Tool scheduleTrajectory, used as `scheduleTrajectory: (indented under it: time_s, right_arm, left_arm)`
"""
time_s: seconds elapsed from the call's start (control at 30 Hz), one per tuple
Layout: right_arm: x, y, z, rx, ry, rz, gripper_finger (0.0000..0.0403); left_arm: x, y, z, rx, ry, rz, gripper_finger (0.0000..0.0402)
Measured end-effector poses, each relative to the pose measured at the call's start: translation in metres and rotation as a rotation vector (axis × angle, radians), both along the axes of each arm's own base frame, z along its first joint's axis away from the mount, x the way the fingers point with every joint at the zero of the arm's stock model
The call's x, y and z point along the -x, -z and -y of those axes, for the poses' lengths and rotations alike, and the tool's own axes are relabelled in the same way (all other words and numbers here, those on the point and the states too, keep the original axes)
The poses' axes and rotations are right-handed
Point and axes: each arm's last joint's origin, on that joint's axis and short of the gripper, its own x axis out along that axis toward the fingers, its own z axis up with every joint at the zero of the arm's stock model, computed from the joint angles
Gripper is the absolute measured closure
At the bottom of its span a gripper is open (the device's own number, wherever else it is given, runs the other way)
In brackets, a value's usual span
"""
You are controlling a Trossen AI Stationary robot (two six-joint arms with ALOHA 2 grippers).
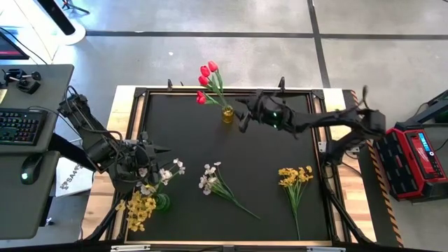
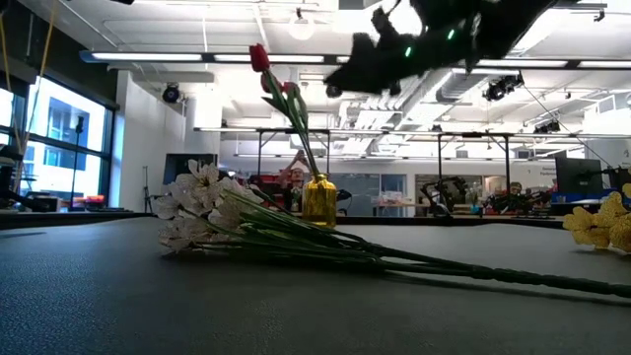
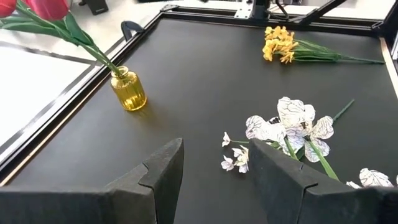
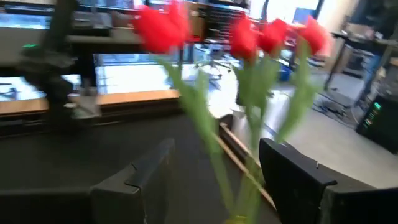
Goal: Sort flowers into vase by color
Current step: Put the white flowers into the green vase
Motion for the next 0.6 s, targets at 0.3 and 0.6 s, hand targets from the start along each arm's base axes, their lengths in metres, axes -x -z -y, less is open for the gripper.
scheduleTrajectory:
  time_s: [0.3,0.6]
  right_arm:
    - [0.009,-0.009,-0.107,0.069,-0.075,-0.071,0.0183]
    - [0.019,0.013,-0.167,0.002,-0.073,-0.146,0.0183]
  left_arm:
    - [-0.011,0.011,0.011,-0.08,-0.031,-0.014,0.0232]
    - [-0.017,-0.005,0.017,-0.148,-0.094,0.198,0.0232]
